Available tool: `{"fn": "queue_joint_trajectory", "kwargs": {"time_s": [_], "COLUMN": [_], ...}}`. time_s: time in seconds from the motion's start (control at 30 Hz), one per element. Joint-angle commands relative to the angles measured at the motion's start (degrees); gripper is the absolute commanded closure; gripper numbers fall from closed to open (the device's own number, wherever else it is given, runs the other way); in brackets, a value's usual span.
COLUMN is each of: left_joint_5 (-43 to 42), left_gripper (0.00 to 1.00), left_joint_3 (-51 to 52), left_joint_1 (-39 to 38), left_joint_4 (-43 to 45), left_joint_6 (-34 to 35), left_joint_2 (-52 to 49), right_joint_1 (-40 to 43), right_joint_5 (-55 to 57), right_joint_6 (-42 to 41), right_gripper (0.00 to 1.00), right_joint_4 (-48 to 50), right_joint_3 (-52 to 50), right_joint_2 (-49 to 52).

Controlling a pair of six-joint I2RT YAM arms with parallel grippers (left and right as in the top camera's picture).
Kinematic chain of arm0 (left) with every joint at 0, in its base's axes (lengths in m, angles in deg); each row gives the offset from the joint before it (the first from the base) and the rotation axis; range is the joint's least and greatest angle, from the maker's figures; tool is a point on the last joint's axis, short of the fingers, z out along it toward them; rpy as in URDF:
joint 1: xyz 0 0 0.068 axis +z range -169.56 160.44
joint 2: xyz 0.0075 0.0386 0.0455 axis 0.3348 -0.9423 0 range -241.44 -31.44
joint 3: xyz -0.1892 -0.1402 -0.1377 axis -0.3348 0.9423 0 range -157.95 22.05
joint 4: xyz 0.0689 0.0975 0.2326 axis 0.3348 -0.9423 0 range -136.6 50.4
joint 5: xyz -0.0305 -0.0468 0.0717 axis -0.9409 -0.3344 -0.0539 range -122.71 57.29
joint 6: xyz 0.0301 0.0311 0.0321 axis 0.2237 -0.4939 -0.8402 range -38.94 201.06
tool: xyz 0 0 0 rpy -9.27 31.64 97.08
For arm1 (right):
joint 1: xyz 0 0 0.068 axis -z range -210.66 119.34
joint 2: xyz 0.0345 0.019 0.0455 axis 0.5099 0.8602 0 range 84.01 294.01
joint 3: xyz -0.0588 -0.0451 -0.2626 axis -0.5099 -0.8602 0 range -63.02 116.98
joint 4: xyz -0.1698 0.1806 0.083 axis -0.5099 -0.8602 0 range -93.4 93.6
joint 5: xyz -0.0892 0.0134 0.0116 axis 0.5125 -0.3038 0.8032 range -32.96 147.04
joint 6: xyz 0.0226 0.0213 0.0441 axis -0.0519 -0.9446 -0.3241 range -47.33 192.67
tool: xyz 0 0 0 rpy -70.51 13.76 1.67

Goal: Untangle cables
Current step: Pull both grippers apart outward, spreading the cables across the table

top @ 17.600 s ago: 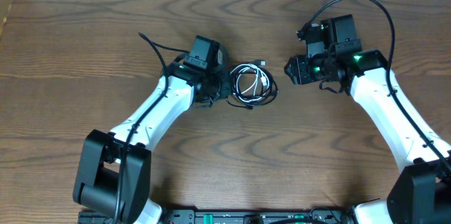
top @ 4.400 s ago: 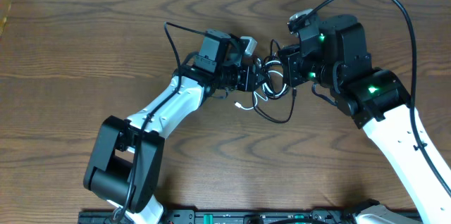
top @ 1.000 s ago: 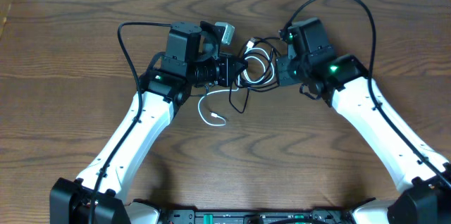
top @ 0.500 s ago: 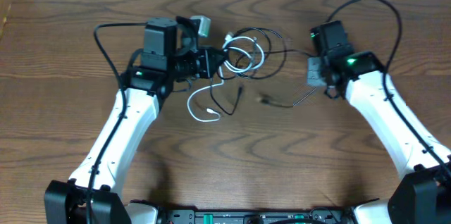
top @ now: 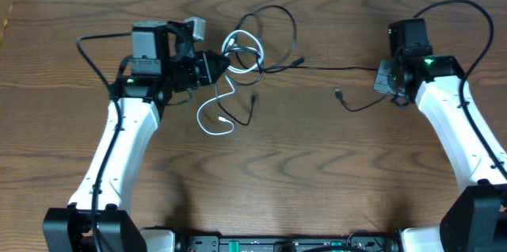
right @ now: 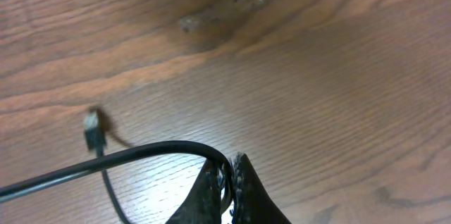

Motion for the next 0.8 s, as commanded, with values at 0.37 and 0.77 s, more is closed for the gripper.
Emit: {"fn": "queue_joint_trajectory", "kwargs": {"time_s": [0.37,0.77], "left_joint_5": [1.66,1.86], "left_gripper": [0.93,0.92], "left_joint_3": [0.22,0.22], "left_joint_1": [17.44,28.37], "left_joint_4": [-6.4,-7.39], "left_joint_6": [-4.48,-5.97], "left_joint_2": [0.44,0.44], "right_joint_1": [6.03,11.47], "right_joint_5": [4.55,4.52], "right_joint_6": [-3.43,-3.58], "right_gripper": [0.99,0.99], "right_joint_4": [-1.42,-1.27], "right_joint_3": [-1.09,-1.09], "right_joint_2": [0.02,0.02]}}
